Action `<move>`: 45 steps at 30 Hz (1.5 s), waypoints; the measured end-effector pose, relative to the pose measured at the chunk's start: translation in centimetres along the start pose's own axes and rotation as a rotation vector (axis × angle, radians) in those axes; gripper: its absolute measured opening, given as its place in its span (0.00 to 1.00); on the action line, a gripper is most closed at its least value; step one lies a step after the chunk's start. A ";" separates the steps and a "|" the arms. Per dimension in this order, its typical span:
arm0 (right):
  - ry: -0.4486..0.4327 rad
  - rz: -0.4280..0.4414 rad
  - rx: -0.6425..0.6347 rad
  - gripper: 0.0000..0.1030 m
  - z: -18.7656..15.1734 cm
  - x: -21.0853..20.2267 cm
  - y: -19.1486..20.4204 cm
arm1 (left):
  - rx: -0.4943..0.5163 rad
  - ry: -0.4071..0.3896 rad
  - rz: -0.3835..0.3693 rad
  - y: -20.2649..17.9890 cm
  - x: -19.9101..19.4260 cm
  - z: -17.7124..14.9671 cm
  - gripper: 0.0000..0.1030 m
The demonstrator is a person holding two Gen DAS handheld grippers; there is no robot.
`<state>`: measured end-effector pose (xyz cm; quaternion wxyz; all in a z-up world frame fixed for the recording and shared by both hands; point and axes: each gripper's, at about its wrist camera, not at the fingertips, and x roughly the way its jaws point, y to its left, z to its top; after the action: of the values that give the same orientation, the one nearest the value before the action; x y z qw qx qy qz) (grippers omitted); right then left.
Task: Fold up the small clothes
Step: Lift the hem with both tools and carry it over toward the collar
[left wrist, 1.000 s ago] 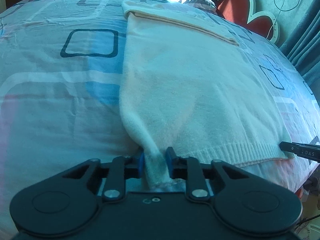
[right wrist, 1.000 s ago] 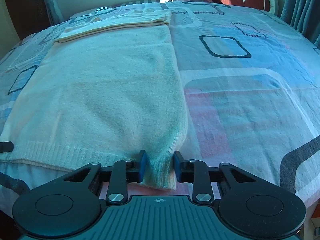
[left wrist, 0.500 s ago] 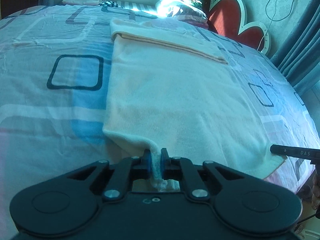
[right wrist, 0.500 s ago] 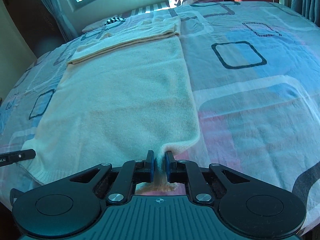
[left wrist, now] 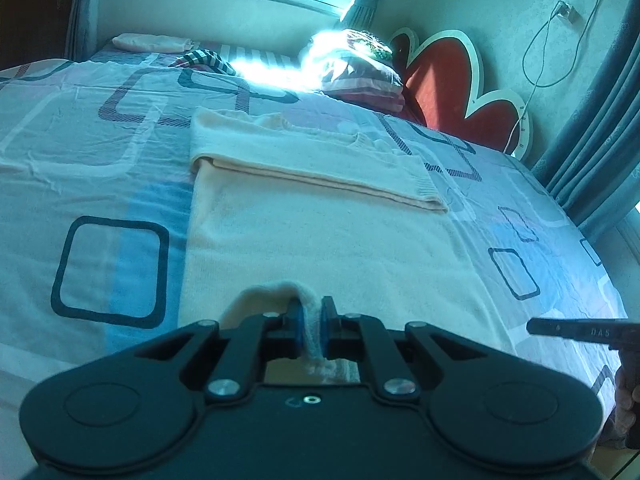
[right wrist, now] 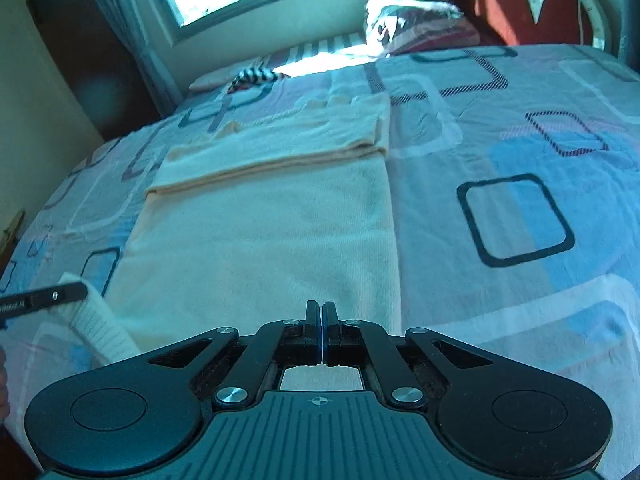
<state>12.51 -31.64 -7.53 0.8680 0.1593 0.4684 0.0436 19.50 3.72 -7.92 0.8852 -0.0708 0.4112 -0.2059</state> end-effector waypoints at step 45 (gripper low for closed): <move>-0.148 0.140 0.498 0.04 23.8 17.4 -9.5 | -0.146 -0.097 0.191 6.6 20.2 19.6 0.16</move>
<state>41.22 -42.30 -12.27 0.8289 0.4025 0.3877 -0.0248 48.00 0.30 -11.19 0.9122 -0.1055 0.3864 -0.0864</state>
